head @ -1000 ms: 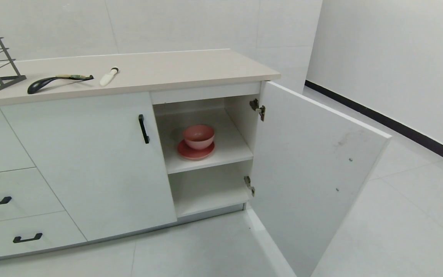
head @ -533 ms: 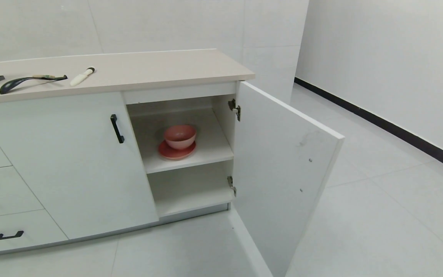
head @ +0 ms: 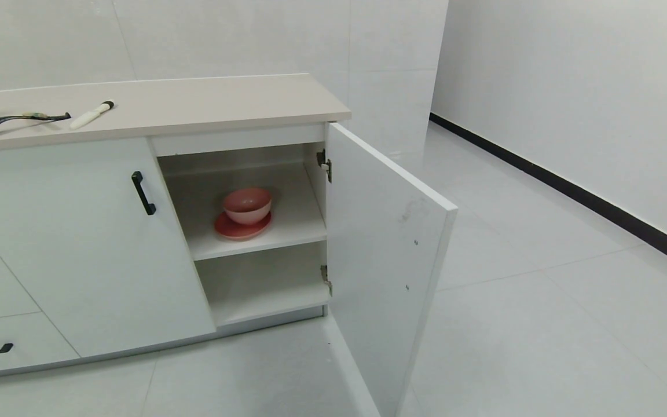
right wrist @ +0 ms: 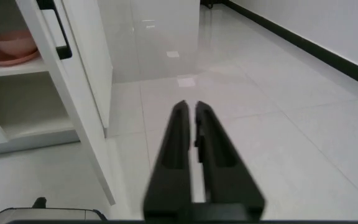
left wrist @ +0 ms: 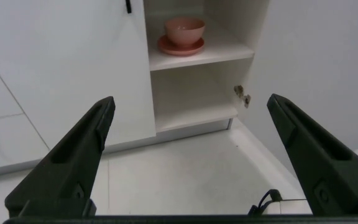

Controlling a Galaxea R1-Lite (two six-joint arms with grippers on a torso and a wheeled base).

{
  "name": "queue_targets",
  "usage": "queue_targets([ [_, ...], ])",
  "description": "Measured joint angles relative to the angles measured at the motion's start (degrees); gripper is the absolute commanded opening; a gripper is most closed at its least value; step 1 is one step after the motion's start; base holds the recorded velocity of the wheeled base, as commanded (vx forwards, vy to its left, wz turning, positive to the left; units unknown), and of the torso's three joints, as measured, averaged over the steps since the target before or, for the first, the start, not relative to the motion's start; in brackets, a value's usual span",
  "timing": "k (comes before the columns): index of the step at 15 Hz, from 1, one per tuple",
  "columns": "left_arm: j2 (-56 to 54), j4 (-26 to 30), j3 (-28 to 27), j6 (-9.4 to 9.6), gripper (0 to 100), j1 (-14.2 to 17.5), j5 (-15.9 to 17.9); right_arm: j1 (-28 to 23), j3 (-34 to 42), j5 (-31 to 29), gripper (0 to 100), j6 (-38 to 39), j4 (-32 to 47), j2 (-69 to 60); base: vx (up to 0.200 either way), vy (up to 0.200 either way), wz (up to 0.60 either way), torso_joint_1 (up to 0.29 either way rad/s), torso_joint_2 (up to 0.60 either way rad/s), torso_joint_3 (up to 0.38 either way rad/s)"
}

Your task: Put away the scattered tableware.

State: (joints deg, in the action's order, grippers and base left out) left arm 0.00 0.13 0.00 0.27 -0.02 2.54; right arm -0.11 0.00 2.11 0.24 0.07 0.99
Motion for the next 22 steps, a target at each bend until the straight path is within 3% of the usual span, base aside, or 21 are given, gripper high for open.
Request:
queue_targets([
  [3,0.0,-0.04,0.0,-0.09,100,0.02,0.02,0.01,-0.05,-0.01,0,-0.15,0.11,0.02,0.0,0.0,0.0,0.0,0.0,0.0],
  [5,0.0,-0.06,0.0,-0.05,100,0.02,0.02,-0.02,-0.3,0.1,0,-0.2,-4.36,0.02,0.0,0.0,0.0,0.0,0.0,0.0],
  [7,0.0,-0.04,0.0,-0.02,100,0.02,0.02,-0.27,-3.61,2.67,0,0.11,-9.79,0.49,0.0,0.0,0.0,0.0,0.0,0.0],
  [9,0.0,-0.06,0.0,-0.06,100,0.02,0.02,-0.27,-7.55,7.33,0,0.6,-9.68,3.3,0.0,0.0,0.0,0.0,0.0,0.0],
  [14,0.0,-0.04,0.0,-0.06,100,0.02,0.0,0.4,-18.6,17.79,0,1.28,-13.7,27.5,0.0,0.0,0.0,0.0,0.0,0.0],
  [22,0.0,-0.04,0.0,0.06,100,0.02,-0.02,4.12,-25.1,21.37,0,-3.15,-45.15,70.51,0.0,0.0,0.0,0.0,0.0,0.0],
])
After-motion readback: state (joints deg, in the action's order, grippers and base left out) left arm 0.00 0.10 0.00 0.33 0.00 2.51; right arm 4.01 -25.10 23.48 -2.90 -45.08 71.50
